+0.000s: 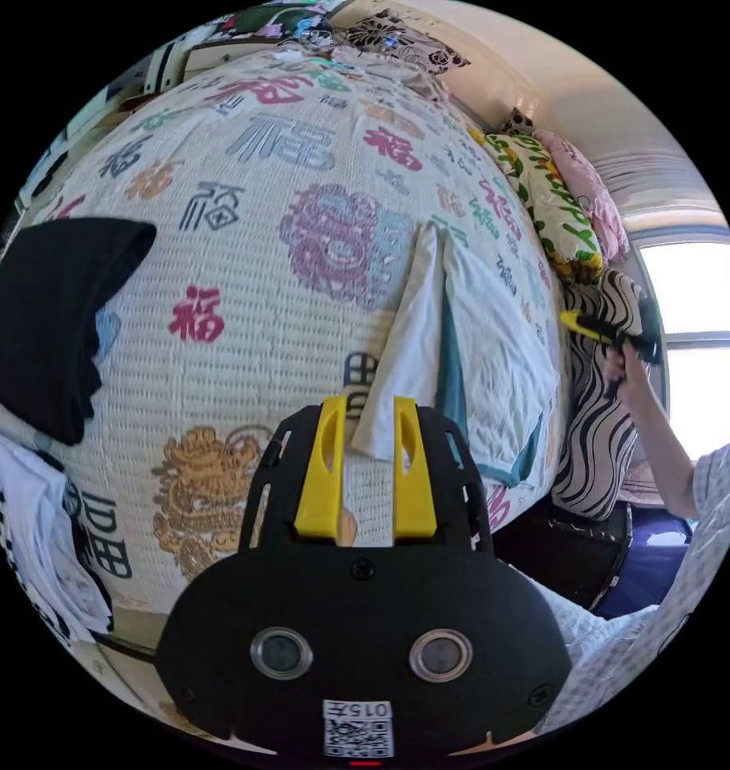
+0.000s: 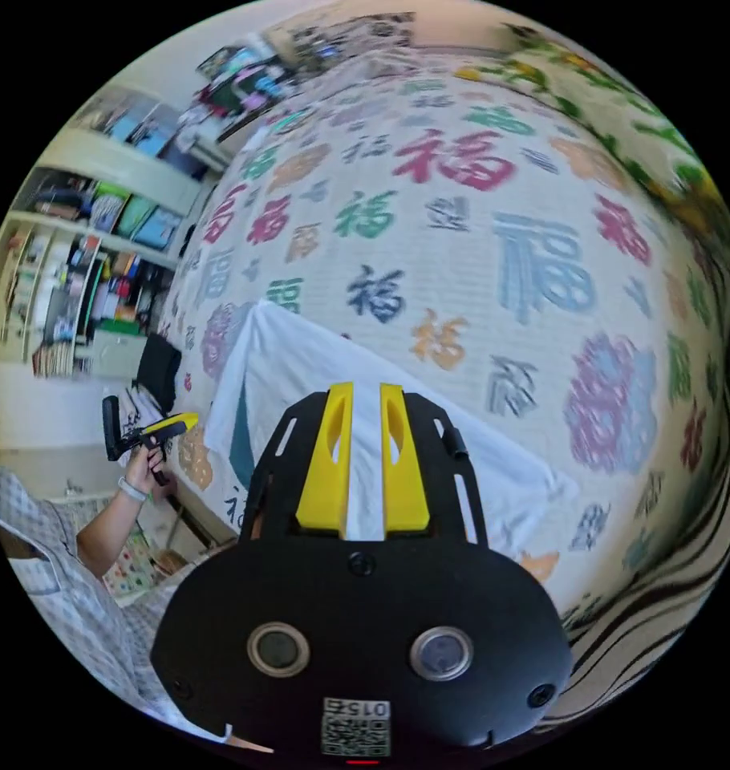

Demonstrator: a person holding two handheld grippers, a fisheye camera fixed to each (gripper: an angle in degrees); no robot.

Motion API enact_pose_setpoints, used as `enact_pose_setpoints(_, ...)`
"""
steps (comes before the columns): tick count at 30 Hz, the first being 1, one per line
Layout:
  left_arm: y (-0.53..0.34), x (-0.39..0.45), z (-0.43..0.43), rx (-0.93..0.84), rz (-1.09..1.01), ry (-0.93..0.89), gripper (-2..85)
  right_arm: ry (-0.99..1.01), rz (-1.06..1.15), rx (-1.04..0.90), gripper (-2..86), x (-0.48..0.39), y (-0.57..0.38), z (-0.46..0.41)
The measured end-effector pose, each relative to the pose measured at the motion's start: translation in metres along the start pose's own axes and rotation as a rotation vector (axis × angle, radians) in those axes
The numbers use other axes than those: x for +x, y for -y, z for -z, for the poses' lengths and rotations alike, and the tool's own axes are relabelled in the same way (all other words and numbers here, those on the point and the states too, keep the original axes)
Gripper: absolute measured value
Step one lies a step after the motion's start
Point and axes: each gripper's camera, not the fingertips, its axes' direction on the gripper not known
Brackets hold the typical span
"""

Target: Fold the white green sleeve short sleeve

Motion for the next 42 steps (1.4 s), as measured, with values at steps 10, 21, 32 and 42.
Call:
enact_pose_setpoints(10,-0.045,-0.009,-0.040,-0.051,0.079,-0.090,5.5,-0.140,0.484,-0.261,10.4,-0.192,0.168,-0.117)
enact_pose_setpoints(21,-0.083,0.028,-0.031,0.039,-0.007,-0.186,-0.5,-0.234,0.593,-0.412,-0.1,-0.206,0.197,-0.129)
enact_pose_setpoints(32,-0.156,0.265,-0.069,-0.022,-0.557,-0.221,-0.5,0.111,0.460,-0.228,-0.3,-0.027,0.119,0.046)
enact_pose_setpoints(42,-0.207,0.438,-0.259,-0.243,-0.831,-0.159,-0.2,0.019,0.265,-0.229,0.1,0.166,0.032,0.069)
